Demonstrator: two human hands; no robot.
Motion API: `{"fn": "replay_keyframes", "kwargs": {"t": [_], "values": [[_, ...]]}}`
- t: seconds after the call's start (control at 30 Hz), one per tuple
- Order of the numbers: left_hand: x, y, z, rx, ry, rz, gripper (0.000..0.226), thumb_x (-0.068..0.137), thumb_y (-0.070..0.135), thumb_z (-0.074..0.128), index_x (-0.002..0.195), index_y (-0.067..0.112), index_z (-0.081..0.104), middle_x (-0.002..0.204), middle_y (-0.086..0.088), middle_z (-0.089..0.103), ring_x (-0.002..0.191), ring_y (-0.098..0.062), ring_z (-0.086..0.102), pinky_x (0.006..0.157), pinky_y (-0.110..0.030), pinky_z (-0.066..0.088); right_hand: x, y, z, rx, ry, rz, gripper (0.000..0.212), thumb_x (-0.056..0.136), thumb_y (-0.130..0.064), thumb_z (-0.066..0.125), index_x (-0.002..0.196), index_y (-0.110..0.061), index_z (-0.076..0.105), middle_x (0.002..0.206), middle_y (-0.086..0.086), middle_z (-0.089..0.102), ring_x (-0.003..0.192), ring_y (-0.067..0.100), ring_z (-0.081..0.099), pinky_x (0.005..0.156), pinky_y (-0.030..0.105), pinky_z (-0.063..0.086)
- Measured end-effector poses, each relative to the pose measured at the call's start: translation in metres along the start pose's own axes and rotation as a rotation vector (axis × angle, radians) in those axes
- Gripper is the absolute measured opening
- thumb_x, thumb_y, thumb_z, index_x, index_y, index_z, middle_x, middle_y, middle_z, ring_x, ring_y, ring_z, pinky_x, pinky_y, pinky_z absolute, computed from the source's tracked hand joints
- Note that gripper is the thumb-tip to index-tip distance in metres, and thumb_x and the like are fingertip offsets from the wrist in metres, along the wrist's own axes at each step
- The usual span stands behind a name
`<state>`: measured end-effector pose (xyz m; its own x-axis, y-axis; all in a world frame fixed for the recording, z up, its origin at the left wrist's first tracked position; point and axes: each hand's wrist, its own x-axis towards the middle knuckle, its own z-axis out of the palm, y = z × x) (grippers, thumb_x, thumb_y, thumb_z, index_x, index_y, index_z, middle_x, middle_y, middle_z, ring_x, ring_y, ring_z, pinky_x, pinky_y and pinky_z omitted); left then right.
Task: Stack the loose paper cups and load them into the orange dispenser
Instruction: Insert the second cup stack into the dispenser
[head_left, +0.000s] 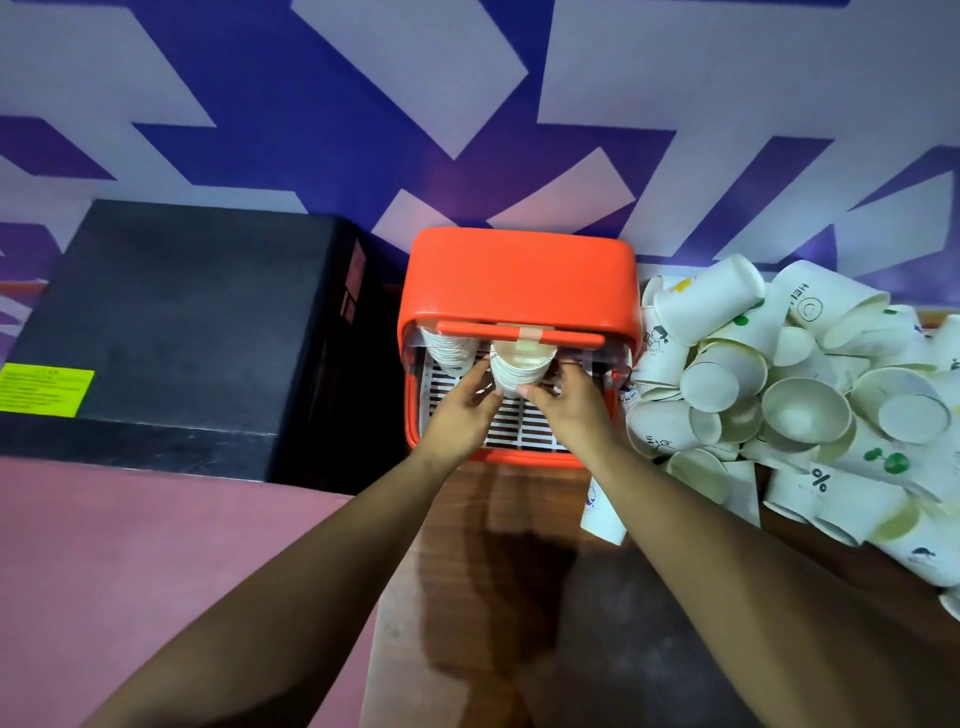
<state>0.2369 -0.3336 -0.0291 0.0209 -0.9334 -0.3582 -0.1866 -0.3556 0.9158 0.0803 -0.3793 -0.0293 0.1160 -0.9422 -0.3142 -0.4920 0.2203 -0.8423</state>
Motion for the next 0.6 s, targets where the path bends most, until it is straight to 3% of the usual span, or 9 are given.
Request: {"fn": "replay_keyframes", "kwargs": {"t": [0.1, 0.17, 0.27, 0.33, 0.5, 0.6], "values": [[0.001, 0.001, 0.0, 0.018, -0.003, -0.001, 0.044, 0.102, 0.015, 0.051, 0.137, 0.041, 0.045, 0.129, 0.029, 0.055, 0.122, 0.012, 0.05, 0.11, -0.022, 0.035, 0.008, 0.004, 0.002, -0.025, -0.011, 0.012, 0.045, 0.075, -0.041, 0.072, 0.113, -0.019, 0.062, 0.107, -0.005, 0.072, 0.101, 0.012, 0.067, 0.093, 0.04, 0.052], [0.004, -0.002, 0.0, 0.041, -0.006, -0.031, 0.046, 0.103, 0.016, 0.05, 0.14, 0.041, 0.041, 0.134, 0.028, 0.051, 0.125, 0.005, 0.049, 0.112, -0.026, 0.035, 0.013, 0.005, 0.003, -0.064, -0.016, 0.028, 0.047, 0.073, -0.048, 0.067, 0.11, -0.019, 0.063, 0.105, -0.004, 0.073, 0.1, 0.015, 0.067, 0.093, 0.043, 0.052], [0.009, -0.005, 0.001, 0.097, 0.012, -0.061, 0.056, 0.096, 0.028, 0.049, 0.15, 0.033, 0.036, 0.144, 0.014, 0.052, 0.129, -0.006, 0.053, 0.103, -0.031, 0.047, 0.016, -0.001, 0.002, -0.143, 0.01, 0.009, 0.036, 0.084, -0.038, 0.07, 0.11, -0.013, 0.064, 0.105, 0.004, 0.072, 0.1, 0.024, 0.065, 0.091, 0.04, 0.051], [0.012, -0.004, 0.002, 0.131, 0.036, -0.059, 0.055, 0.097, 0.024, 0.048, 0.15, 0.031, 0.036, 0.142, 0.009, 0.054, 0.126, -0.009, 0.055, 0.093, -0.026, 0.048, 0.019, -0.001, 0.003, -0.166, 0.019, -0.016, 0.036, 0.086, -0.034, 0.07, 0.114, -0.012, 0.063, 0.109, 0.007, 0.071, 0.105, 0.026, 0.063, 0.092, 0.038, 0.049], [0.017, -0.002, 0.003, 0.178, 0.079, -0.061, 0.053, 0.1, 0.017, 0.047, 0.151, 0.023, 0.034, 0.143, 0.004, 0.052, 0.121, -0.013, 0.056, 0.09, -0.025, 0.044, 0.021, -0.002, 0.004, -0.206, 0.005, -0.012, 0.039, 0.088, -0.039, 0.066, 0.117, -0.015, 0.061, 0.111, 0.007, 0.071, 0.106, 0.029, 0.064, 0.093, 0.041, 0.05], [0.012, -0.001, 0.002, 0.177, 0.06, -0.048, 0.055, 0.1, 0.015, 0.048, 0.153, 0.02, 0.032, 0.144, 0.003, 0.051, 0.127, -0.013, 0.052, 0.101, -0.03, 0.045, 0.014, -0.006, -0.001, -0.219, -0.006, -0.016, 0.039, 0.089, -0.035, 0.067, 0.118, -0.01, 0.06, 0.113, 0.008, 0.069, 0.107, 0.028, 0.062, 0.089, 0.031, 0.046]]}}
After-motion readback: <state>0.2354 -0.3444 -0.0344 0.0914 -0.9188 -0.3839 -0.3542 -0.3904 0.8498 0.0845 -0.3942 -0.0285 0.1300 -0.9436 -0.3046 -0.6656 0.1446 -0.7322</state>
